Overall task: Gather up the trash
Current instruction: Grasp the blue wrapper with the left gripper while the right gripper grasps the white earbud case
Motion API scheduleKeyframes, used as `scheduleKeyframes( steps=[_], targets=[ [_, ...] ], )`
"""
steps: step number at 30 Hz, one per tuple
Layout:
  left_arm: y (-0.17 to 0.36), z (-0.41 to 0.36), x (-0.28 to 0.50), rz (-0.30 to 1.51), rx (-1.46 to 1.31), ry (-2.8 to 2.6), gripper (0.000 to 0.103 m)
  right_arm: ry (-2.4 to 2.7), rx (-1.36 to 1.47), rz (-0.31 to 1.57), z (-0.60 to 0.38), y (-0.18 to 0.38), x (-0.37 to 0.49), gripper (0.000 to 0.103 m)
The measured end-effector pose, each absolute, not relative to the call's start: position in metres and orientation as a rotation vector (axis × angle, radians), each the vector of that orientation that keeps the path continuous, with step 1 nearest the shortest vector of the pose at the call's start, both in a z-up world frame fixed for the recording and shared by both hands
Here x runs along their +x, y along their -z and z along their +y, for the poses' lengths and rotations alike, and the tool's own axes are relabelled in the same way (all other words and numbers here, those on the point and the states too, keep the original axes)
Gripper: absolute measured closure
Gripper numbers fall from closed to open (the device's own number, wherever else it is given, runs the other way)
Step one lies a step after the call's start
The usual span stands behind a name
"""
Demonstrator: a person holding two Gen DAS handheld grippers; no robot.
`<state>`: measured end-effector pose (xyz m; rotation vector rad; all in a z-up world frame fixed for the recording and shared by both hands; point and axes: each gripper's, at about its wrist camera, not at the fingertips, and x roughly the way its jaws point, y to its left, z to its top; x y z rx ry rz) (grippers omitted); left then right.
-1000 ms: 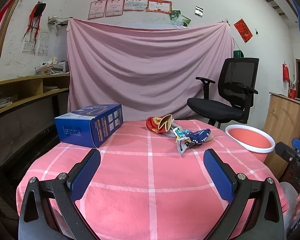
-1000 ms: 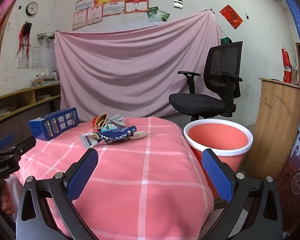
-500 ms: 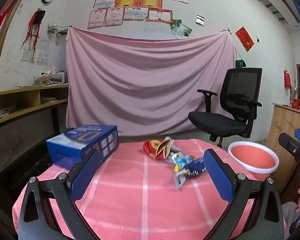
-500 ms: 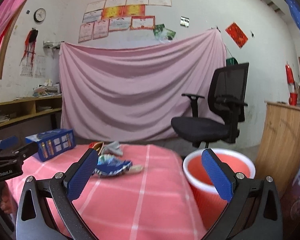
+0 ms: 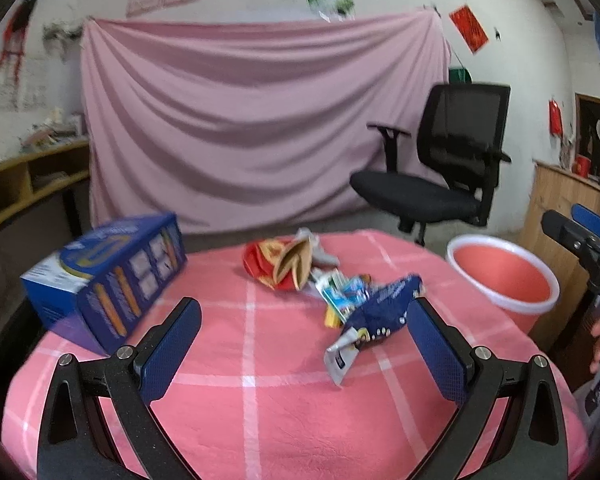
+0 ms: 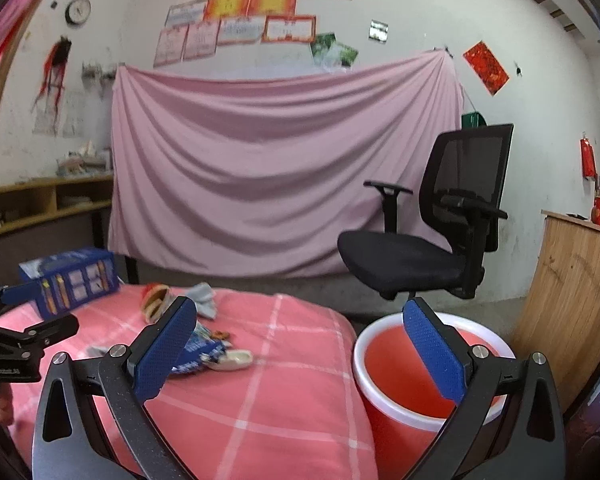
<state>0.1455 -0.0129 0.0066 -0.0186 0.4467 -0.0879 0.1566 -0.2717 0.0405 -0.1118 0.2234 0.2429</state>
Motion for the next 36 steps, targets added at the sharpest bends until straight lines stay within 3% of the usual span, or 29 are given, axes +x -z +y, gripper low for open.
scheduleKeyframes(
  steps=[5, 8, 14, 18, 32, 36],
  targets=[
    [0.006, -0.016, 0.165, 0.538, -0.008, 0.157, 0.005, -0.265, -0.134, 0.292, -0.267, -0.028, 0.178, 0.0],
    [0.011, -0.019, 0.173, 0.59, -0.001, 0.199, 0.018, -0.291, -0.162, 0.346, -0.261, -0.02, 0.192, 0.0],
    [0.018, -0.027, 0.184, 0.692, 0.023, 0.276, 0.055, -0.332, -0.188, 0.483, -0.256, -0.008, 0.22, 0.0],
    [0.024, -0.032, 0.192, 0.742, 0.035, 0.291, 0.091, -0.378, -0.181, 0.601, -0.254, 0.003, 0.239, 0.0],
    [0.014, 0.008, 0.169, 0.684, -0.146, 0.185, 0.095, -0.504, -0.295, 0.803, -0.212, 0.029, 0.275, 0.0],
    [0.013, 0.014, 0.169, 0.692, -0.172, 0.16, 0.095, -0.512, -0.335, 0.834, -0.196, 0.038, 0.283, 0.009]
  ],
)
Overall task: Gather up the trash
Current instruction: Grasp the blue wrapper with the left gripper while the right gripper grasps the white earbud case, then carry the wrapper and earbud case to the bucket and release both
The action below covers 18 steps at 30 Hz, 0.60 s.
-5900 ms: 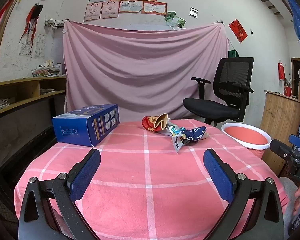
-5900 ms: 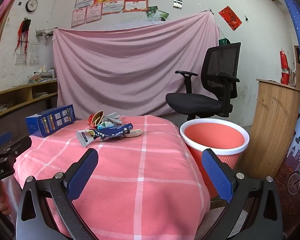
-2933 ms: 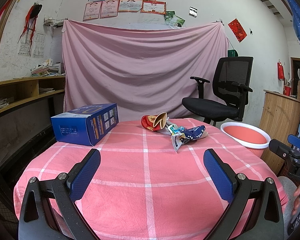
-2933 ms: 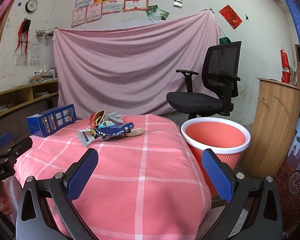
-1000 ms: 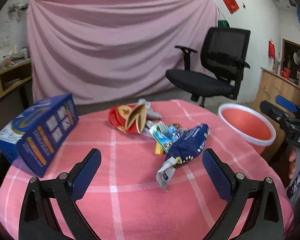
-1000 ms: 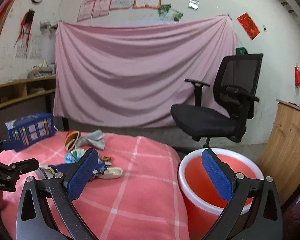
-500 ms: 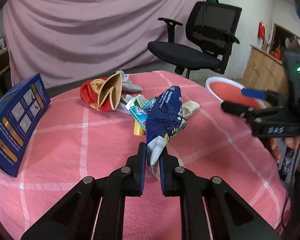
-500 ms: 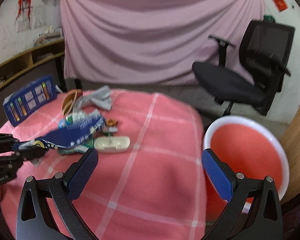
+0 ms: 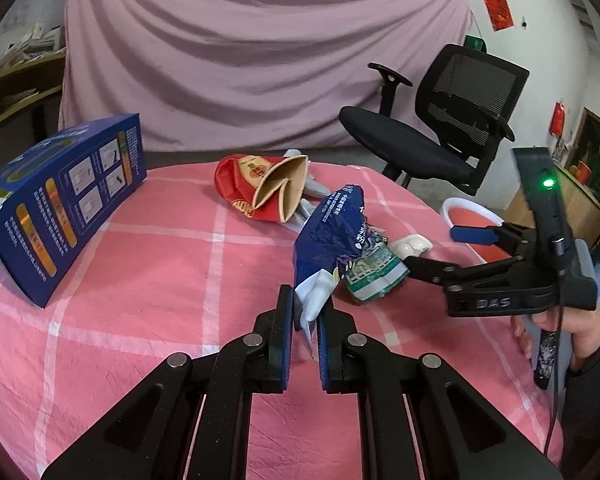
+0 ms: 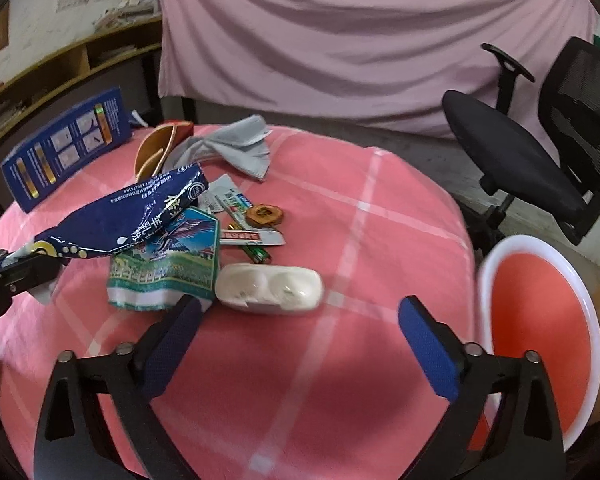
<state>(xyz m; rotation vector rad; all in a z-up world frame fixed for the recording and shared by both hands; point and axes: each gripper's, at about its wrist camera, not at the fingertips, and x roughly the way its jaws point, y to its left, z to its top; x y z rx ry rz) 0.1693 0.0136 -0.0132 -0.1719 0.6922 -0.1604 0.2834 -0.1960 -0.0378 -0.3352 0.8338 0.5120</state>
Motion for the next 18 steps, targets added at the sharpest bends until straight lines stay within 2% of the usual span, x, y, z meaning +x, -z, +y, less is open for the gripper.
scheduleKeyframes(
  steps=[2, 4, 8, 14, 18],
  targets=[
    [0.013, 0.014, 0.169, 0.692, -0.169, 0.157, 0.095, -0.518, -0.349, 0.856, -0.191, 0.043, 0.287, 0.019],
    [0.012, 0.015, 0.168, 0.689, -0.163, 0.157, 0.095, -0.534, -0.345, 0.869, -0.191, 0.045, 0.289, 0.021],
    [0.01, 0.005, 0.172, 0.68, -0.139, 0.147, 0.095, -0.558, -0.294, 0.87, -0.199, 0.043, 0.29, 0.045],
    [0.003, -0.006, 0.166, 0.634, -0.136, 0.103, 0.096, -0.583, -0.223, 0.813, -0.208, 0.033, 0.287, 0.045],
    [-0.01, -0.022, 0.162, 0.572, -0.119, 0.088, 0.096, -0.583, -0.161, 0.673, -0.222, 0.014, 0.269, 0.045]
  ],
)
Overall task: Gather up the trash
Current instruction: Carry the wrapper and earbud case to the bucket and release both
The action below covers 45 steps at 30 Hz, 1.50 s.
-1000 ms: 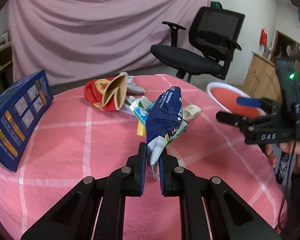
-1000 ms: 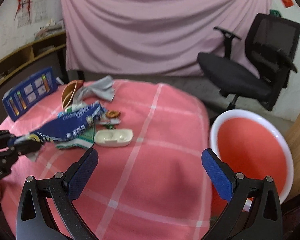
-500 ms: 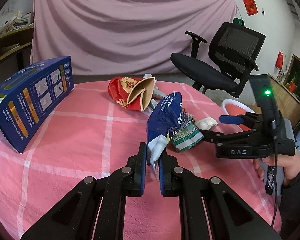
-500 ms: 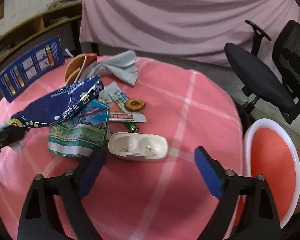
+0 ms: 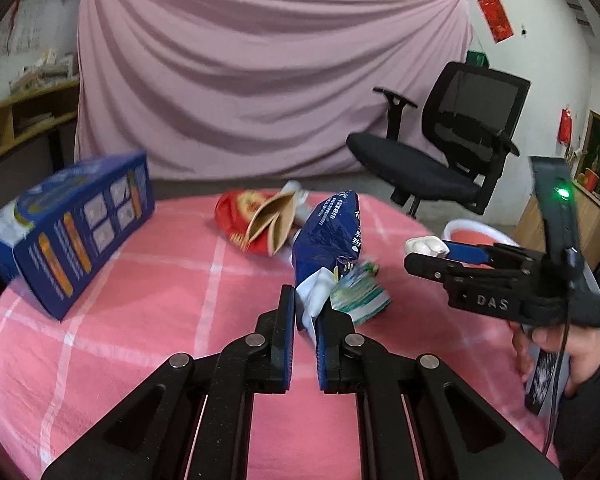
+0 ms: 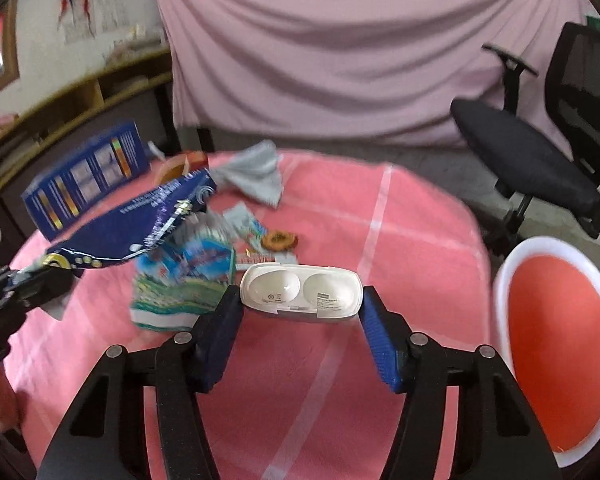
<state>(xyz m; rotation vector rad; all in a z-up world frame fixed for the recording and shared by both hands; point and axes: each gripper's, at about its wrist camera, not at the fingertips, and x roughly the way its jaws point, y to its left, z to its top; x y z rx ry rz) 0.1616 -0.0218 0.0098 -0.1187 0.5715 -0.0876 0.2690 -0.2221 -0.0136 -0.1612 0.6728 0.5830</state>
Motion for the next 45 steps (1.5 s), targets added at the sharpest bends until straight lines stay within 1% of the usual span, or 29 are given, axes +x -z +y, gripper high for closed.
scheduleKeyframes(
  steps=[7, 12, 16, 22, 32, 38, 45],
  targets=[
    [-0.044, -0.065, 0.167, 0.399, -0.083, 0.095, 0.096, -0.498, -0.026, 0.338, -0.276, -0.023, 0.234, 0.045],
    [-0.069, -0.105, 0.184, 0.299, -0.058, 0.158, 0.096, -0.393, 0.057, 0.172, -0.317, -0.046, 0.224, 0.045],
    [-0.081, -0.143, 0.204, 0.261, -0.026, 0.241, 0.096, -0.289, 0.087, 0.101, -0.346, -0.053, 0.224, 0.045],
    [-0.081, -0.191, 0.245, 0.31, -0.01, 0.354, 0.096, -0.162, 0.182, 0.13, -0.395, -0.048, 0.238, 0.045],
    [-0.052, -0.249, 0.303, 0.527, -0.02, 0.461, 0.096, -0.016, 0.311, 0.334, -0.451, -0.018, 0.267, 0.045],
    [-0.034, -0.261, 0.324, 0.651, -0.039, 0.483, 0.096, 0.0, 0.342, 0.426, -0.459, -0.005, 0.277, 0.045],
    [-0.024, -0.266, 0.332, 0.713, -0.049, 0.5, 0.095, 0.004, 0.35, 0.496, -0.458, 0.002, 0.283, 0.045]
  ],
)
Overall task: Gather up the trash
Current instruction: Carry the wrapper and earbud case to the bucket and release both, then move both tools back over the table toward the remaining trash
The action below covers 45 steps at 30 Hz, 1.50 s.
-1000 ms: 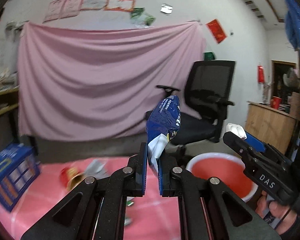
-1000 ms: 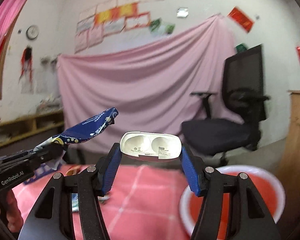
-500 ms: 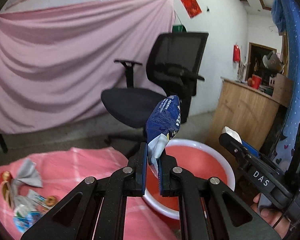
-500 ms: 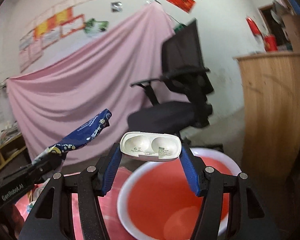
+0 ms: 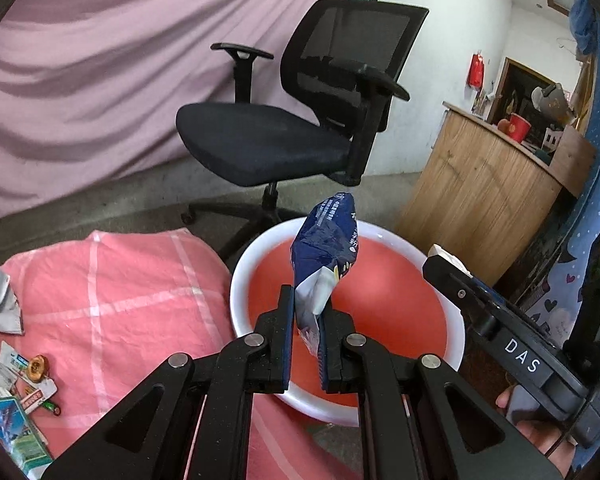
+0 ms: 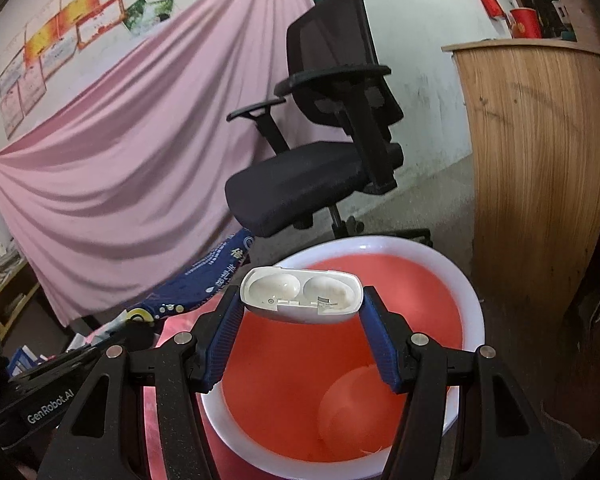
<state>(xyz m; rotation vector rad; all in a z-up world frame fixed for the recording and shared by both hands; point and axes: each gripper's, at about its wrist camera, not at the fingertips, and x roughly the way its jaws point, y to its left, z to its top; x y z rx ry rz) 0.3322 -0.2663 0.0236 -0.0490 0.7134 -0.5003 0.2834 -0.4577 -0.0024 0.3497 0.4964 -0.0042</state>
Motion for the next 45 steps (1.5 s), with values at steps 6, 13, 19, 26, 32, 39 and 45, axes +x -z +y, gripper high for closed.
scheduleKeyframes(
  steps=[6, 13, 19, 26, 32, 39, 45],
  targets=[
    [-0.014, -0.261, 0.338, 0.751, -0.077, 0.489, 0.073, 0.022, 0.363, 0.53, -0.462, 0.007, 0.286, 0.041],
    [-0.017, -0.242, 0.332, 0.756, -0.125, 0.467, 0.069, 0.028, 0.357, 0.542, -0.462, 0.007, 0.286, 0.029],
    [-0.032, -0.221, 0.32, 0.706, -0.159, 0.419, 0.06, 0.017, 0.33, 0.522, -0.454, 0.001, 0.283, 0.019],
    [-0.052, -0.188, 0.29, 0.574, -0.178, 0.321, 0.038, -0.015, 0.298, 0.439, -0.437, -0.016, 0.272, 0.0],
    [-0.062, -0.142, 0.258, 0.426, -0.229, 0.186, 0.005, -0.082, 0.242, 0.345, -0.41, -0.033, 0.26, 0.0],
    [-0.064, -0.089, 0.221, 0.325, -0.183, 0.007, 0.005, -0.204, 0.193, 0.219, -0.367, -0.05, 0.245, 0.0],
    [-0.065, -0.051, 0.186, 0.257, -0.15, -0.096, 0.004, -0.321, 0.143, 0.115, -0.326, -0.06, 0.227, 0.0]
  ],
)
